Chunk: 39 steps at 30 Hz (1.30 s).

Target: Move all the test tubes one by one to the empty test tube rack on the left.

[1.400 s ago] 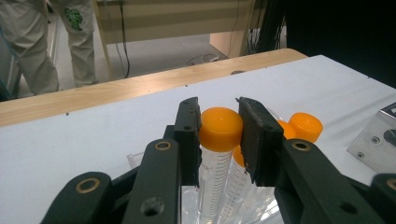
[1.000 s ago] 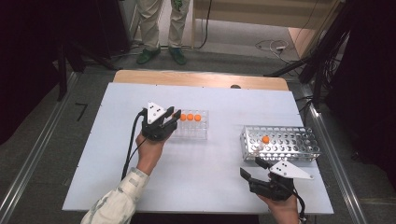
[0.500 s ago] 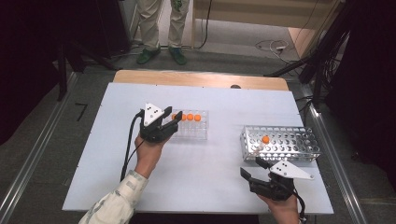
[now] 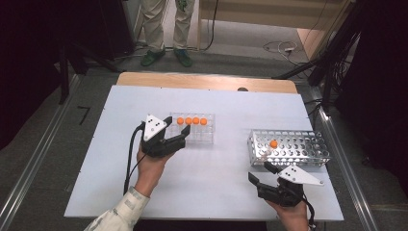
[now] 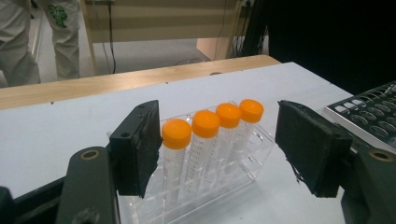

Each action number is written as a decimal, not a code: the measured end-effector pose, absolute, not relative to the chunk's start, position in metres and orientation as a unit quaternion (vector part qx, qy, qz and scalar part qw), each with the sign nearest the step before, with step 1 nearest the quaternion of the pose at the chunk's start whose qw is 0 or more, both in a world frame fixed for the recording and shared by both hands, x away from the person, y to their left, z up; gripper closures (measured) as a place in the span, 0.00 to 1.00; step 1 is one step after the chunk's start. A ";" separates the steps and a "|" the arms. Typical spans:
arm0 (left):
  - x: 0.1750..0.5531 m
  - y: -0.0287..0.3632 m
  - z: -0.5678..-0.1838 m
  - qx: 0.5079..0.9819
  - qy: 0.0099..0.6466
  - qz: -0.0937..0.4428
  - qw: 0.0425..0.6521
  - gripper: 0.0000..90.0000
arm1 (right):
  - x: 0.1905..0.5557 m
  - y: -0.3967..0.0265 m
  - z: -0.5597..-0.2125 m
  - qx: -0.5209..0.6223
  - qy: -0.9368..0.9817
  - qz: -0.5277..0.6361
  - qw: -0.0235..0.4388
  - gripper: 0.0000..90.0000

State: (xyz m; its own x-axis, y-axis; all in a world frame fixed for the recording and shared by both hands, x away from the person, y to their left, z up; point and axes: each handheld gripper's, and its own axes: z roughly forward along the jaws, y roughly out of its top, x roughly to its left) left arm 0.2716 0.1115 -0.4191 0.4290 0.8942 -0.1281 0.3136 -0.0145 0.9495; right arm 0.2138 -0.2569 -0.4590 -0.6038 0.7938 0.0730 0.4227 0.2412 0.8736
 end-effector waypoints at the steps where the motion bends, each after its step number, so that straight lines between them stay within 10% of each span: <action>1: 0.270 0.112 -0.419 0.658 0.459 0.273 0.531 0.35 | 0.214 -0.257 -0.459 0.399 0.762 0.470 0.198 0.30; 39: 0.234 0.131 -0.439 0.663 0.467 0.260 0.524 0.33 | 0.217 -0.266 -0.456 0.412 0.751 0.472 0.208 0.30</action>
